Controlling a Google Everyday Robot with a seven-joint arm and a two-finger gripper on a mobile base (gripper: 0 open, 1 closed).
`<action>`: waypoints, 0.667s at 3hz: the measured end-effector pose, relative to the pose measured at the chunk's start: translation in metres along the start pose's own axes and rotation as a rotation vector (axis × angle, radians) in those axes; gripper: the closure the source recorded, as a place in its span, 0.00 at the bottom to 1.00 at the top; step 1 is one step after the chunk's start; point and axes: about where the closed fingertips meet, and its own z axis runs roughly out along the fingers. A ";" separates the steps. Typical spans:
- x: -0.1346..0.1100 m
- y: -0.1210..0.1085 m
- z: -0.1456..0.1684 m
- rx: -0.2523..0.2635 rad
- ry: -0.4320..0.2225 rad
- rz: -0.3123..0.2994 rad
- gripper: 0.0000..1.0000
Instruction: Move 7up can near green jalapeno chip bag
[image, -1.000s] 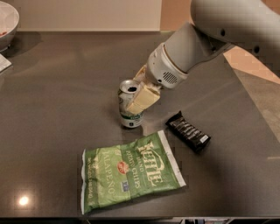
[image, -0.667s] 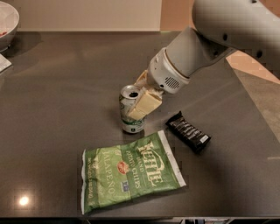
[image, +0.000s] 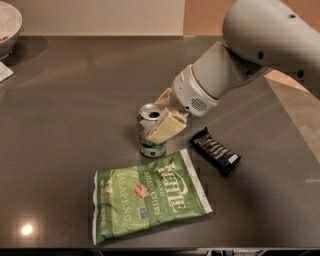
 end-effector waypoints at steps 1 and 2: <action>0.000 0.000 0.000 0.000 0.000 0.000 0.12; -0.001 0.001 0.000 0.000 0.001 -0.003 0.00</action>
Offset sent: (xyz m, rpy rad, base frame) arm -0.0002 0.0000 -0.0001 -0.0002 -0.0005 -0.0002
